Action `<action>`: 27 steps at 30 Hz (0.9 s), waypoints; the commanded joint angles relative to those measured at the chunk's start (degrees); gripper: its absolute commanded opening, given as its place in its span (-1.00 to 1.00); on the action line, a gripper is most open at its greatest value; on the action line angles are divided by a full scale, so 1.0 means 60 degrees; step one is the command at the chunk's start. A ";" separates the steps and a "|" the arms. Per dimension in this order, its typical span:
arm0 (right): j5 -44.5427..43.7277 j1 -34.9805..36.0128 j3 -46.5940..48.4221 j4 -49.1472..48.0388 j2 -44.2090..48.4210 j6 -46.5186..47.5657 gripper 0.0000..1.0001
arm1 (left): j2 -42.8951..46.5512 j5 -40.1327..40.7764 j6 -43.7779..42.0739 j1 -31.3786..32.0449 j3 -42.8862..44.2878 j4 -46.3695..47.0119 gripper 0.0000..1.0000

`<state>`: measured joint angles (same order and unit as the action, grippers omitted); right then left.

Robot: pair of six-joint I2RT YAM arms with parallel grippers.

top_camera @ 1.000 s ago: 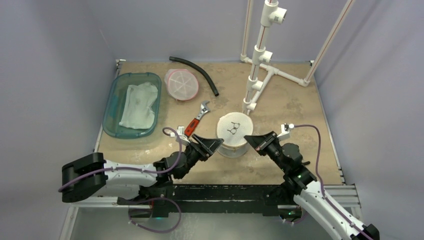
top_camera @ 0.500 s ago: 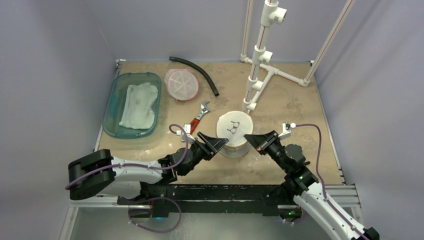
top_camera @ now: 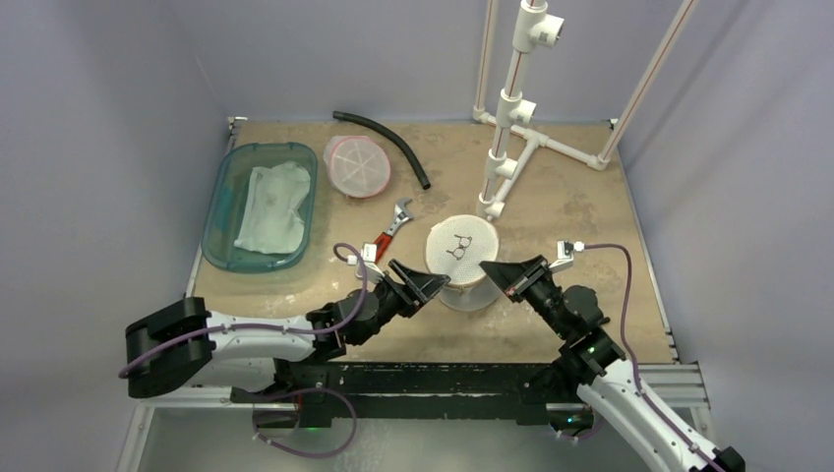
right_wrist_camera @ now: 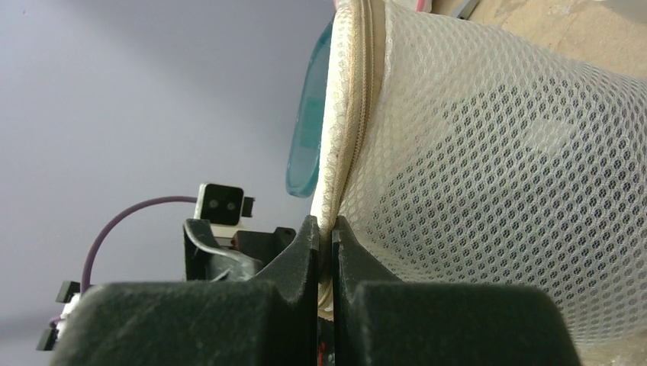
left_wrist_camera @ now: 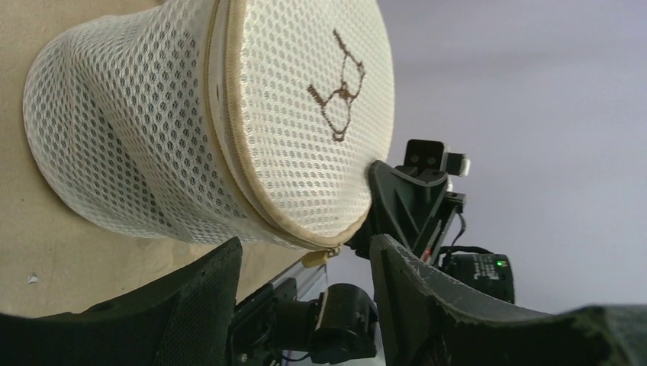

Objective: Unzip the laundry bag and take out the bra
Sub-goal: Unzip the laundry bag at the center of the board.

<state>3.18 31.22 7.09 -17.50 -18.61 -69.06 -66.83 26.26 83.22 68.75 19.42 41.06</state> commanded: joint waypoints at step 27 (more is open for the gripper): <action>0.1115 0.0063 0.0349 -0.0285 0.0473 0.1486 -1.00 | -0.0978 0.0220 -0.0141 -0.0105 0.1461 -0.1157 -0.72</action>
<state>6.07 31.22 7.05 -16.29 -16.64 -65.49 -75.11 24.97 83.79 68.62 25.26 37.08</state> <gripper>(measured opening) 0.031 0.212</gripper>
